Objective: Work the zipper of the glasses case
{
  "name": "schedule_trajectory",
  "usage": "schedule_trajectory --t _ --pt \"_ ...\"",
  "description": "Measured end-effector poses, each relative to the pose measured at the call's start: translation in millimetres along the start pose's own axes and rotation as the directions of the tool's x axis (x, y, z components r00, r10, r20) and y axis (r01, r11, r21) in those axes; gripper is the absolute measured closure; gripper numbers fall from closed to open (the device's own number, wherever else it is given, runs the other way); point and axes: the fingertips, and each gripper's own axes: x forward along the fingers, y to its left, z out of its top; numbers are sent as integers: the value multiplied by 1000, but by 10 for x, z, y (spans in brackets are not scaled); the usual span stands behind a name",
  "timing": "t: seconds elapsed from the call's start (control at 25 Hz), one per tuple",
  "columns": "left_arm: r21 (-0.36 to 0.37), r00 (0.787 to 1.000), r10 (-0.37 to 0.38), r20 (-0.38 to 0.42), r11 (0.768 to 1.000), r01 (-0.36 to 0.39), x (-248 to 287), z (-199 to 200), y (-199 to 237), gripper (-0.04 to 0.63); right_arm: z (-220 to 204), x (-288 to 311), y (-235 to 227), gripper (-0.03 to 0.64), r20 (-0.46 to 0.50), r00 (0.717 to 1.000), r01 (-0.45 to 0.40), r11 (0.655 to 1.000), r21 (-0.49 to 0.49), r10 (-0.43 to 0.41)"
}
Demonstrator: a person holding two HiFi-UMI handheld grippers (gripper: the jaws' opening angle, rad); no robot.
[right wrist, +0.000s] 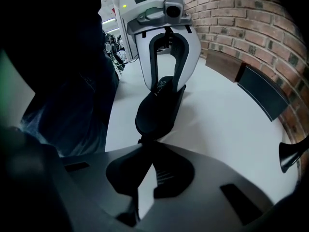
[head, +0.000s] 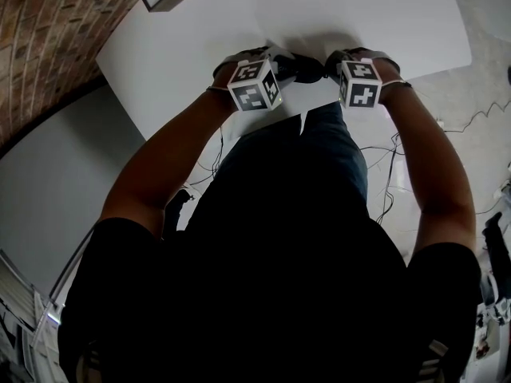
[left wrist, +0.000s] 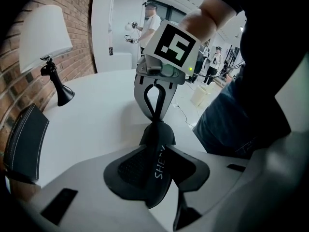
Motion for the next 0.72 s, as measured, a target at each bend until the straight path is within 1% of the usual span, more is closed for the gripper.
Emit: schedule_trajectory --t 0.24,0.36,0.48,0.6,0.72 --pt "-9 1000 17 -13 1000 -17 7 7 5 457 10 1 119 618 -17 1000 -2 999 49 3" --pt "-15 1000 19 -13 1000 -20 11 17 -5 457 21 -11 178 618 -11 1000 10 995 101 -9" --pt "1 999 45 -1 999 -45 75 -5 10 457 52 -40 212 618 -7 1000 24 988 154 -24" --pt "-2 999 47 -8 999 -47 52 7 -15 459 36 0 248 617 -18 999 39 975 219 -36" --pt "-7 999 52 -17 999 -52 14 28 -36 460 53 8 273 617 -11 999 50 952 302 -48"
